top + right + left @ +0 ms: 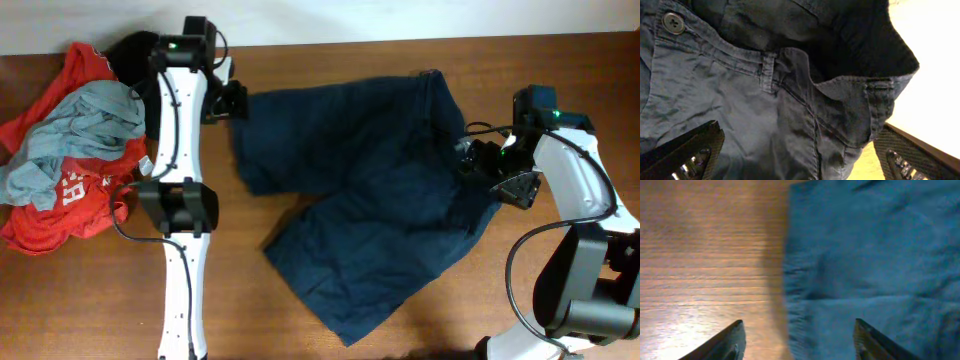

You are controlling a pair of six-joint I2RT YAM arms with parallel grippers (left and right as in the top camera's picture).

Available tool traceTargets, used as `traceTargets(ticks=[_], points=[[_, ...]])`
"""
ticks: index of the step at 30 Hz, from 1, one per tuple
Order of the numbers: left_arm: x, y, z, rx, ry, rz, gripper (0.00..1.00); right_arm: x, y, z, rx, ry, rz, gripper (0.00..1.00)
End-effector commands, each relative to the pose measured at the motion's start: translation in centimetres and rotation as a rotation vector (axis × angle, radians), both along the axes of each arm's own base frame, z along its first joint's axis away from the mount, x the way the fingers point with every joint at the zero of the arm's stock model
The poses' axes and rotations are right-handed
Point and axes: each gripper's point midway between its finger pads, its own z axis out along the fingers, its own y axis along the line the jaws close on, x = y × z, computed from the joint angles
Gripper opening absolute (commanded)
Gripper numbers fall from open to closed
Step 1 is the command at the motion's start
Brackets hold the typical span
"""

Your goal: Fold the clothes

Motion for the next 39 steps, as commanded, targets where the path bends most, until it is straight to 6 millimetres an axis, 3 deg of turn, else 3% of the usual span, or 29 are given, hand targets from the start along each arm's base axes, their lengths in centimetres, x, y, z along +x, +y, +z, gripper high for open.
traceTargets(ticks=[1, 4, 13, 18, 21, 30, 33, 38, 39], points=[[0.3, -0.2, -0.1, -0.057, -0.002, -0.005, 0.56, 0.1, 0.2, 0.7, 0.005, -0.019, 0.007, 0.99], [0.5, -0.7, -0.9, -0.07, -0.003, -0.031, 0.46, 0.0, 0.2, 0.7, 0.006, -0.013, 0.007, 0.99], [-0.6, -2.3, -4.8, -0.066, 0.082, -0.074, 0.45, -0.2, 0.3, 0.7, 0.007, -0.006, 0.008, 0.99], [-0.3, -2.5, -6.5, -0.064, 0.081, -0.076, 0.12, -0.3, 0.2, 0.6, 0.002, -0.002, 0.025, 0.99], [0.6, -2.6, -6.6, -0.065, 0.046, -0.078, 0.01, -0.3, 0.2, 0.6, 0.003, -0.002, 0.025, 0.98], [6.6, -3.0, -5.4, -0.069, -0.207, -0.072, 0.01, -0.1, 0.2, 0.7, 0.001, -0.012, 0.025, 0.99], [8.6, -2.1, -4.9, -0.02, -0.287, -0.032, 0.01, 0.2, 0.1, 0.7, -0.001, -0.021, 0.025, 0.99], [10.6, -2.1, -4.0, -0.013, -0.378, -0.028, 0.01, 0.7, 0.0, 0.8, -0.005, -0.044, 0.025, 0.99], [10.8, -2.1, -3.9, -0.014, -0.386, -0.027, 0.05, 0.8, 0.0, 0.8, -0.006, -0.048, 0.025, 0.99]])
